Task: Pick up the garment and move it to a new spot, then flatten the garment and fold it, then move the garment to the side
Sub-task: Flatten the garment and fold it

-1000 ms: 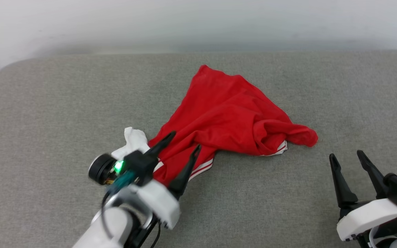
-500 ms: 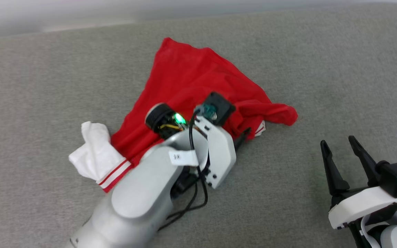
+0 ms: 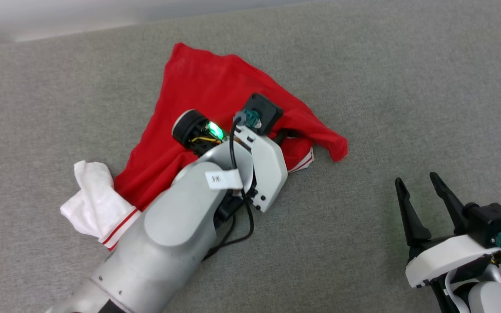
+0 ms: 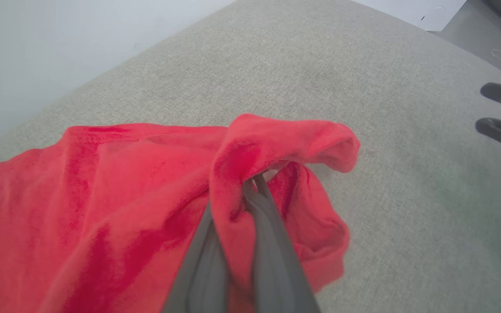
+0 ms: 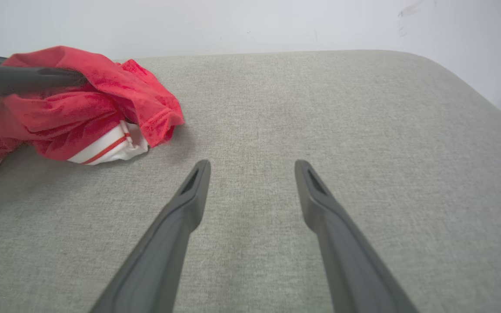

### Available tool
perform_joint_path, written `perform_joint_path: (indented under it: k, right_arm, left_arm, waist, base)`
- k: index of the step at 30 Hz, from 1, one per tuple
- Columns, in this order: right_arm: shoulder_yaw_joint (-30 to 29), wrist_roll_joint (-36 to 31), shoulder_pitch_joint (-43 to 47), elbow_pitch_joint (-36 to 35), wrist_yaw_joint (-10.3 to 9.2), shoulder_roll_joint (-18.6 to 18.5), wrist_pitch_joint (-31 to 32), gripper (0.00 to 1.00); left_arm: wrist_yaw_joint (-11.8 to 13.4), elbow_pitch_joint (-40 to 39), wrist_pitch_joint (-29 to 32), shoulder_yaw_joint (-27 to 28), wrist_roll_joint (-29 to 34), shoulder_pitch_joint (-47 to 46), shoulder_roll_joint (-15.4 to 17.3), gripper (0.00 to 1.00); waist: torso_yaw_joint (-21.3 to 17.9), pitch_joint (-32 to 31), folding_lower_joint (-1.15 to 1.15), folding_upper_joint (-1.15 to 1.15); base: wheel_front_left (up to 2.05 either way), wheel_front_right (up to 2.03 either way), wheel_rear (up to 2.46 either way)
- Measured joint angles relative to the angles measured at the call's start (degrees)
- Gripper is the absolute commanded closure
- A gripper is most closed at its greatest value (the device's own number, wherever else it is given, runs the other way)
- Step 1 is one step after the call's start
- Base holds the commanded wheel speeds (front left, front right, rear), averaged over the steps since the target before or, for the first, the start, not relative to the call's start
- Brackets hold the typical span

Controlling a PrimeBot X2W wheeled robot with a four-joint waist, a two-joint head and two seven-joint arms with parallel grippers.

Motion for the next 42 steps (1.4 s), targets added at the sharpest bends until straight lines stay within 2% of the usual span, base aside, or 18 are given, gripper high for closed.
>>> perform_joint_path:
  k: [5,9,17,21,25,30,33,39,41,42]
  right_arm:
    - [-0.5,0.0,0.5,0.5,0.0,0.0,0.0,0.0]
    - [-0.8,0.0,1.3,0.5,0.0,-0.2,0.2,0.0]
    - [-0.9,0.4,2.4,-0.2,0.0,-0.3,0.8,0.0]
    - [-0.2,0.5,2.3,-0.6,0.0,-0.2,0.8,0.0]
    - [0.9,0.9,0.7,-0.5,0.01,0.3,0.4,0.0]
    - [2.3,0.8,-1.0,1.1,0.0,1.0,-1.0,0.0]
    - [2.9,0.8,-2.0,2.1,0.0,1.5,-2.0,0.0]
    - [3.5,0.7,-3.1,4.2,0.0,2.2,-3.6,0.0]
    - [3.6,0.4,-3.2,4.8,0.0,2.3,-4.0,0.0]
    - [3.7,0.4,-3.4,5.0,0.0,2.3,-4.0,0.0]
  left_arm:
    - [0.7,-4.3,-6.1,0.1,0.3,3.3,0.1,1.0]
    - [2.2,-11.1,-8.0,0.4,0.2,6.6,1.5,1.0]
    - [7.7,-30.2,-5.5,2.3,0.3,12.4,6.1,1.0]
    - [9.7,-33.7,-2.4,4.4,0.4,11.9,8.2,1.0]
    - [9.2,-29.8,0.0,6.7,-0.2,6.4,9.3,1.0]
    - [7.4,-18.0,1.4,8.5,0.3,-1.7,10.9,1.0]
    - [7.2,-10.6,0.7,9.4,1.1,-5.5,11.5,1.0]
    - [7.9,3.2,-4.3,11.2,1.9,-9.4,12.4,1.0]
    - [8.0,7.5,-5.5,11.3,1.9,-9.8,12.3,0.61]
    - [7.9,9.6,-6.0,11.4,1.7,-9.8,12.1,0.52]
  waist:
    - [0.9,-2.6,0.0,0.0]
    - [1.6,-5.0,0.0,0.0]
    - [2.4,-8.0,-0.01,0.0]
    - [1.8,-6.9,-0.01,0.0]
    - [0.8,-4.5,-0.01,0.0]
    - [-1.3,-1.0,-0.01,0.0]
    - [-2.8,0.9,-0.01,0.0]
    - [-5.4,3.6,0.0,0.0]
    - [-5.8,4.1,0.0,0.0]
    - [-5.9,4.2,0.0,0.0]
  base:
    - [0.0,0.0,0.0]
    - [0.0,0.0,0.0]
    - [0.0,0.0,0.0]
    - [0.0,0.0,0.0]
    - [0.0,0.0,0.0]
    - [0.0,0.0,0.0]
    - [0.0,0.0,0.0]
    - [0.0,0.0,0.0]
    - [0.0,0.0,0.0]
    - [0.0,0.0,0.0]
